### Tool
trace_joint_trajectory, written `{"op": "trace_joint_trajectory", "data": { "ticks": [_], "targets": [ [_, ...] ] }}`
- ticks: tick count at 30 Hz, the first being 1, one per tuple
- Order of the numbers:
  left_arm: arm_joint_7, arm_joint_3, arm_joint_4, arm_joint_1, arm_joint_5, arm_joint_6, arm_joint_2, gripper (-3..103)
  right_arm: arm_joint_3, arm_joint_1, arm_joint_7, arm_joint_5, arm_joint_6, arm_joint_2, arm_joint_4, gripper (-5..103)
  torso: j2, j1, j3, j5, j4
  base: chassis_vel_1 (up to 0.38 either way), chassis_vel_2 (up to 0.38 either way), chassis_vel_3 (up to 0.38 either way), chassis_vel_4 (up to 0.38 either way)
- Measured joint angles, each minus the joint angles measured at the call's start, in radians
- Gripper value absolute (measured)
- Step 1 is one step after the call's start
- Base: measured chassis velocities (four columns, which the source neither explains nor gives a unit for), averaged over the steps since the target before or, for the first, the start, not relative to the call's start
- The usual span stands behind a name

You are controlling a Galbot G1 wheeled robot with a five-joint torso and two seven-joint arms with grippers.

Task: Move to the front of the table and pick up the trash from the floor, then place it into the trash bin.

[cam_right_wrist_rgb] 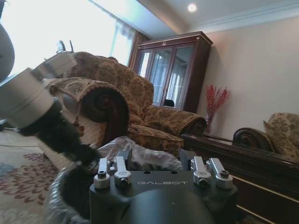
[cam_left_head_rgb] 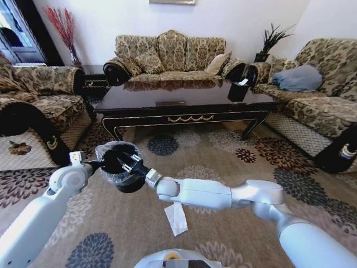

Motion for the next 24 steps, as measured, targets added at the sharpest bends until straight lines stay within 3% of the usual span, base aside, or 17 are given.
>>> {"op": "trace_joint_trajectory", "data": {
  "ticks": [1, 4, 7, 10, 12, 14, 18, 20, 24],
  "targets": [
    [0.0, 0.0, 0.0, 0.0, 0.0, 0.0, 0.0, 3, 0.0, 0.0, 0.0, 0.0, 0.0, 0.0, 0.0, 55, 0.0, 0.0, 0.0, 0.0, 0.0, 0.0, 0.0, 0.0, 0.0],
    [0.0, -0.037, 0.001, 0.029, 0.005, 0.002, 0.001, 3, 0.051, 0.004, 0.017, 0.089, -0.033, -0.025, 0.031, 71, 0.0, 0.0, 0.0, 0.0, 0.0005, 0.0, 0.0, 0.0, 0.0],
    [-0.002, -0.062, -0.003, 0.047, 0.006, 0.003, 0.004, 3, 0.101, 0.008, 0.019, 0.157, -0.052, -0.053, 0.045, 77, 0.0, 0.0, 0.0, 0.0001, 0.0006, 0.0, 0.0, 0.0, 0.0],
    [-0.018, -0.112, -0.03, 0.083, 0.002, 0.007, 0.015, 3, 0.215, 0.004, 0.025, 0.265, -0.094, -0.143, 0.054, 93, 0.0, 0.0, 0.0, 0.0002, 0.0001, 0.0, 0.0, 0.0, 0.0],
    [-0.02, -0.117, -0.034, 0.087, 0.0, 0.007, 0.016, 3, 0.231, -0.002, 0.031, 0.275, -0.105, -0.157, 0.056, 93, 0.0, 0.0, 0.0, 0.0002, 0.0, 0.0, 0.0, 0.0, 0.0],
    [-0.036, -0.131, -0.049, 0.096, -0.011, 0.008, 0.019, 3, 0.285, -0.038, 0.051, 0.3, -0.143, -0.215, 0.062, 99, 0.0, 0.0, 0.0, 0.0004, 0.0001, 0.0, 0.0, 0.0, 0.0],
    [-0.043, -0.12, -0.05, 0.086, -0.016, 0.009, 0.035, 3, 0.345, -0.121, 0.051, 0.293, -0.185, -0.302, 0.061, 100, 0.0, 0.0, 0.0, 0.0003, -0.0004, 0.0, 0.0, 0.0, 0.0],
    [-0.043, -0.118, -0.049, 0.084, -0.018, 0.009, 0.039, 3, 0.353, -0.136, 0.052, 0.283, -0.196, -0.312, 0.054, 100, 0.0, 0.0, 0.0, 0.0004, -0.0005, 0.0, 0.0, 0.0, 0.0],
    [-0.045, -0.114, -0.046, 0.082, -0.022, 0.009, 0.064, 3, 0.418, -0.282, 0.123, 0.225, -0.316, -0.341, -0.023, 100, 0.0, 0.0, 0.0, 0.0006, 0.0001, 0.0, 0.0, 0.0, 0.0]
  ]
}}
